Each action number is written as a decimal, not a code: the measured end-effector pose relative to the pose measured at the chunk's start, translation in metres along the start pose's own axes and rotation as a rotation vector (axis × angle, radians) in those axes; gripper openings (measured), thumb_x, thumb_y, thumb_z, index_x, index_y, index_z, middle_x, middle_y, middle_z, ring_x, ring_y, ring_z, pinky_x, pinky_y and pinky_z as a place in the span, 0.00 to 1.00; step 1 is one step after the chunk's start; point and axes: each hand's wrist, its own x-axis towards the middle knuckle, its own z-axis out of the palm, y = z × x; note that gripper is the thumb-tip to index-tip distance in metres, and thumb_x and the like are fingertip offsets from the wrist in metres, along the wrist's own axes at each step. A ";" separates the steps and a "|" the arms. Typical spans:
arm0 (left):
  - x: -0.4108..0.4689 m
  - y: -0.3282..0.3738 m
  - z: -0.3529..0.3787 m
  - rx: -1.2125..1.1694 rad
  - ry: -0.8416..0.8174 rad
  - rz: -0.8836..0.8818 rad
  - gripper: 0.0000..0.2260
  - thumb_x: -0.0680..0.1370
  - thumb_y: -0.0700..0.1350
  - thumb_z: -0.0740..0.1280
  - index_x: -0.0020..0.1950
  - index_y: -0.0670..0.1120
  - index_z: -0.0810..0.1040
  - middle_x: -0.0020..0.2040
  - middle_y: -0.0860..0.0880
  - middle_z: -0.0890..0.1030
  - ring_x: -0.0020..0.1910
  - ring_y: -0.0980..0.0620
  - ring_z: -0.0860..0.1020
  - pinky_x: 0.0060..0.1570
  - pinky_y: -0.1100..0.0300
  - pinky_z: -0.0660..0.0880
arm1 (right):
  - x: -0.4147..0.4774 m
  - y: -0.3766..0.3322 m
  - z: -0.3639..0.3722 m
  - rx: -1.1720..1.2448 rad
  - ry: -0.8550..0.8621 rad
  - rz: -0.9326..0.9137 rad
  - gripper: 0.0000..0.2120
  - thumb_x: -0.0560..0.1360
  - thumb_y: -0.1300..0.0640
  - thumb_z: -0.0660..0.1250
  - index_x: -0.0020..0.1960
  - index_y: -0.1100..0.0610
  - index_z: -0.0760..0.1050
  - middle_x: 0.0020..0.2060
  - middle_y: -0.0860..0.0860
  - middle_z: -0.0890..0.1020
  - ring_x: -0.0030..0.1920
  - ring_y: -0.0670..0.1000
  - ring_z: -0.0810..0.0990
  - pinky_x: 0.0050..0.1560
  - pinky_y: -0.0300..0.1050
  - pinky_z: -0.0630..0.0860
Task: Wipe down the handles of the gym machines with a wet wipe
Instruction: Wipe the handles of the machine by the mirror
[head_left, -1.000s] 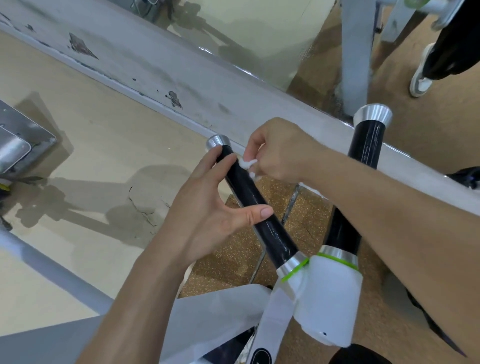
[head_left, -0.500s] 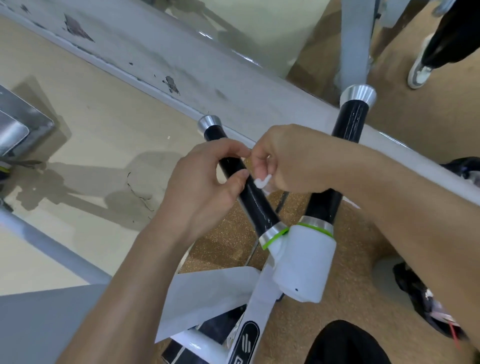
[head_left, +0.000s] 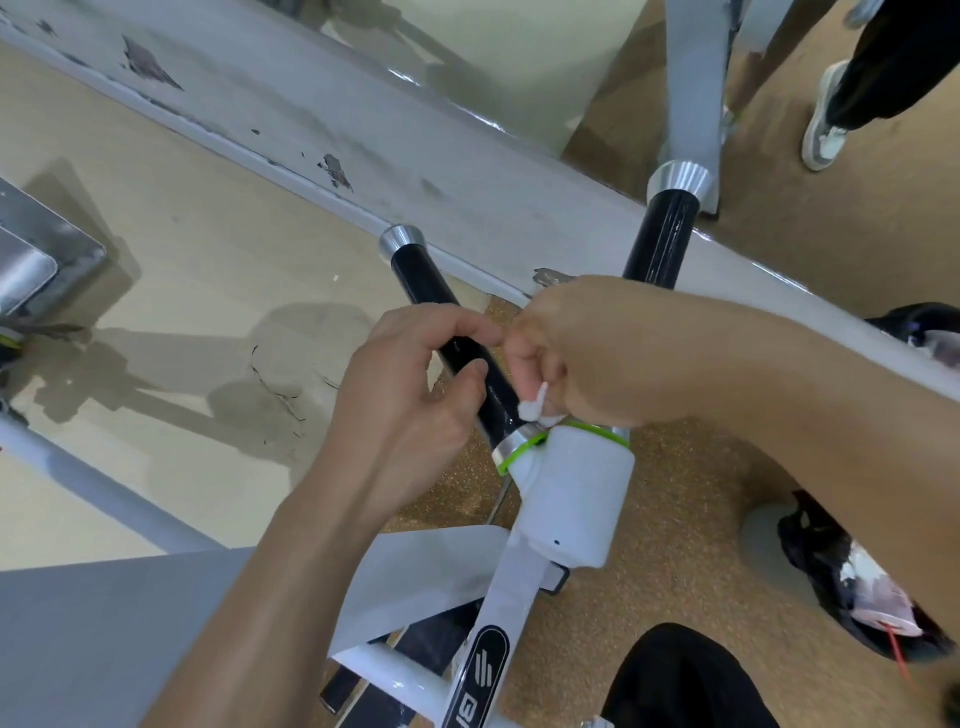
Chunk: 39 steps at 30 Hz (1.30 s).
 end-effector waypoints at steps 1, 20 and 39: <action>0.000 0.001 -0.001 -0.007 0.005 -0.001 0.12 0.71 0.45 0.64 0.48 0.60 0.77 0.50 0.61 0.79 0.55 0.65 0.72 0.54 0.76 0.65 | -0.001 -0.001 0.000 0.041 0.050 0.012 0.08 0.72 0.61 0.67 0.39 0.48 0.77 0.35 0.45 0.79 0.39 0.48 0.79 0.41 0.38 0.76; -0.044 0.026 0.006 -0.347 0.280 -0.148 0.07 0.71 0.45 0.74 0.42 0.59 0.84 0.40 0.58 0.83 0.40 0.62 0.79 0.40 0.72 0.72 | -0.032 0.005 0.022 0.381 0.446 -0.014 0.05 0.73 0.49 0.69 0.48 0.43 0.77 0.40 0.39 0.81 0.42 0.37 0.76 0.39 0.28 0.68; -0.057 0.010 0.047 -1.009 0.469 -0.535 0.06 0.63 0.41 0.74 0.39 0.43 0.83 0.34 0.48 0.81 0.35 0.50 0.78 0.46 0.51 0.75 | -0.047 -0.014 0.055 0.148 0.509 0.018 0.08 0.75 0.54 0.64 0.51 0.48 0.78 0.44 0.47 0.82 0.54 0.51 0.72 0.50 0.43 0.69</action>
